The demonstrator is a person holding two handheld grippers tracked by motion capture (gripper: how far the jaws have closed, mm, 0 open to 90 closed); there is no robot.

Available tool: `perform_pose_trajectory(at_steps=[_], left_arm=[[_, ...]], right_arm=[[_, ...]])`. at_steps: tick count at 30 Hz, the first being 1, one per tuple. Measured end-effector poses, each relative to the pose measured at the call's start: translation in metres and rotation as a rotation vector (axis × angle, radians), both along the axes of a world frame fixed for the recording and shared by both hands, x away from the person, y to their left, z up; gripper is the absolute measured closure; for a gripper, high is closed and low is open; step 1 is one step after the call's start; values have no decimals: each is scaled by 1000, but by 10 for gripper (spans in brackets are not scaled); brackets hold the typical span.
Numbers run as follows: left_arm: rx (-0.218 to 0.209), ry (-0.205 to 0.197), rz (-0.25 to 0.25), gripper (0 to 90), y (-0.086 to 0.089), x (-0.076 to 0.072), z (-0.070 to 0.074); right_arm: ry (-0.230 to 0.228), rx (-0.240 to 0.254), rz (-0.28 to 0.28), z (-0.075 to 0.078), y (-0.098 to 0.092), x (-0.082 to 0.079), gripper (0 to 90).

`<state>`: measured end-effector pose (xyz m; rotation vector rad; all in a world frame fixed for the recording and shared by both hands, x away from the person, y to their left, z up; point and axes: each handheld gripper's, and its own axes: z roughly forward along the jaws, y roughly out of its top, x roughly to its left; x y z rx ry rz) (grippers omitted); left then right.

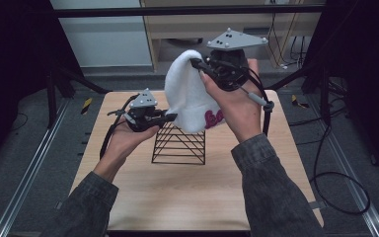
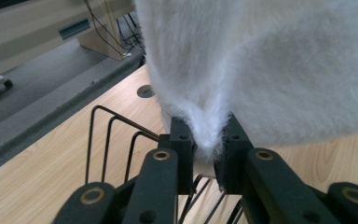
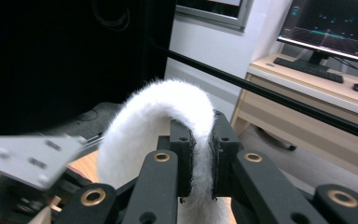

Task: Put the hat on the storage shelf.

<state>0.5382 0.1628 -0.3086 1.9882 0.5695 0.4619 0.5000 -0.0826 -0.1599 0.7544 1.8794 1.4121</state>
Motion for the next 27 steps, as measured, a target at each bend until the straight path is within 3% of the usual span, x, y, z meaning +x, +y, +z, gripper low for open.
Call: perform_pose_trajectory(at_steps=[7,15,20,24,27], left_arm=[[-14,-19,55,823,25,-12,10],[8,-29,101,826,45,-21,15],[17,-16,112,826,52,-19,13],[37,-1,126,825,52,-10,7],[26,8,136,825,50,-4,3]], right_arm=[[36,-7,-41,-13,-13,9,825],[87,-5,-48,-30,-9,24,825],[118,-17,-52,-41,-2,33,824],[134,-32,-61,-50,0,41,823],[147,-39,-72,-58,0,48,824]])
